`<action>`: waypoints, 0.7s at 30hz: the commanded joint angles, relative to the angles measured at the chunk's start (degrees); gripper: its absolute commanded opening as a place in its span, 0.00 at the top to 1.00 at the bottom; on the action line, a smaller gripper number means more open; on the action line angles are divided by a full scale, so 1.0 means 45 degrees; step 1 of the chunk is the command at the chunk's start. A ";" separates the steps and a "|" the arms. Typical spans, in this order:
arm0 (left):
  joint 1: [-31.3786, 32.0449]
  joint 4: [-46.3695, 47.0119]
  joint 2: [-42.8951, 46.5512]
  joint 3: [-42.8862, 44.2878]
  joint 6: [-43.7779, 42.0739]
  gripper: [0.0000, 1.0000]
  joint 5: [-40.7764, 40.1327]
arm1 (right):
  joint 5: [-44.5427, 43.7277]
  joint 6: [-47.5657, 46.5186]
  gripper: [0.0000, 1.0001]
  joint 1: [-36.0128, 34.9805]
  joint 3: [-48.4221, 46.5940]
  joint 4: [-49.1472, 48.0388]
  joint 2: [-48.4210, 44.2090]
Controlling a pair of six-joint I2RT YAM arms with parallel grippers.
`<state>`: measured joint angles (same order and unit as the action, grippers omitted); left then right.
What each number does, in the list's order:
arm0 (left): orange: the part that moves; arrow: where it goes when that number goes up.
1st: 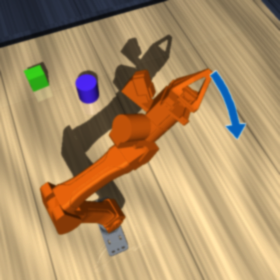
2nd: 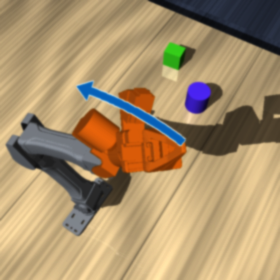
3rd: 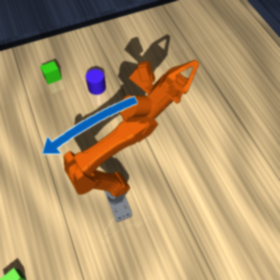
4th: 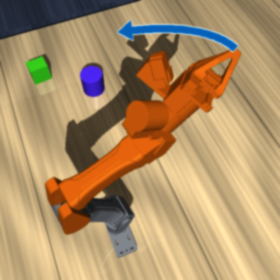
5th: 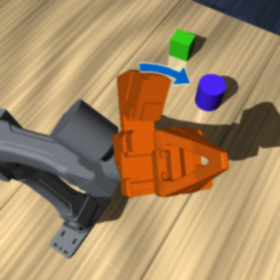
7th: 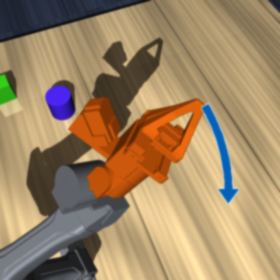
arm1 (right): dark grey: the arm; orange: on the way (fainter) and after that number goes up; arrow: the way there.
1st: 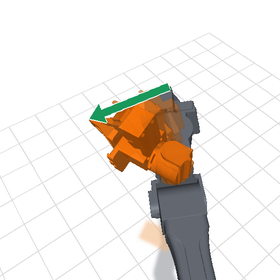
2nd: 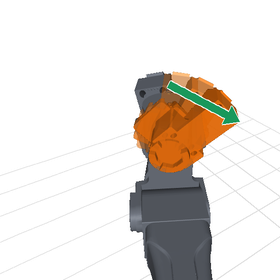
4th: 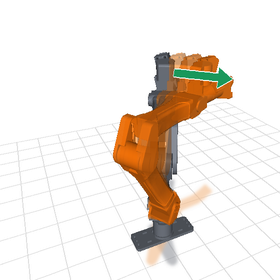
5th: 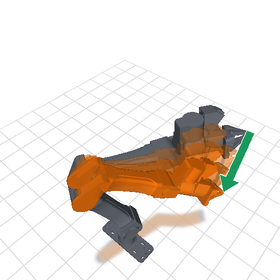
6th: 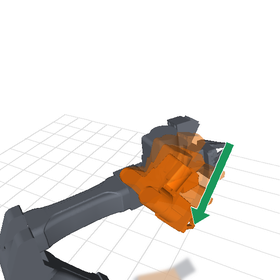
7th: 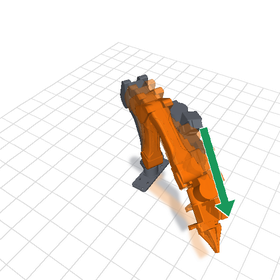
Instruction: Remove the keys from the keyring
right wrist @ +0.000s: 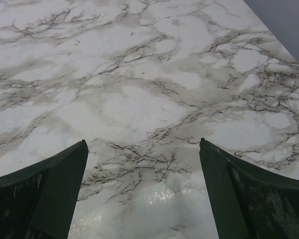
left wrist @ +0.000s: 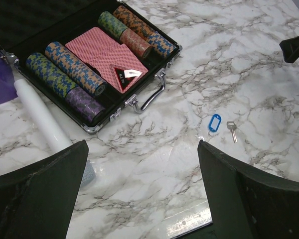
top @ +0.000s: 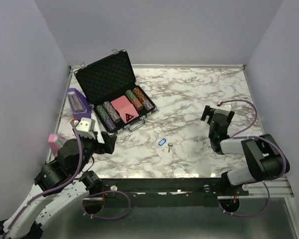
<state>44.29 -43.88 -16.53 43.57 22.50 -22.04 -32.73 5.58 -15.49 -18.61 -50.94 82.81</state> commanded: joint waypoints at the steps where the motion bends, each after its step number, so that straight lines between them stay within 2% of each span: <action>1: -0.0077 -0.0074 -0.0193 -0.0034 -0.0215 0.01 -0.0121 | 0.1411 0.0030 0.00 0.0705 0.0541 -0.2934 0.0504; 5: -0.0077 -0.0054 -0.0212 -0.0034 -0.0235 0.01 -0.0140 | 0.2566 0.0010 0.00 0.1214 0.0834 -0.4533 0.1576; 8: -0.0077 -0.0035 -0.0232 -0.0054 -0.0235 0.01 -0.0102 | 0.3441 0.0242 0.00 0.1584 0.1010 -0.4753 0.1696; 10: -0.0077 -0.0035 -0.0271 -0.0054 -0.0254 0.01 -0.0063 | 0.3563 0.0089 0.00 0.1683 0.1167 -0.5900 0.2396; 21: -0.0077 -0.0073 -0.0525 -0.0015 -0.0235 0.01 -0.0063 | 0.3641 0.0107 0.00 0.1820 0.1284 -0.6083 0.2400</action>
<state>44.25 -43.90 -18.72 43.57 22.15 -22.02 -17.15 6.15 -7.75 -13.78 -73.69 92.90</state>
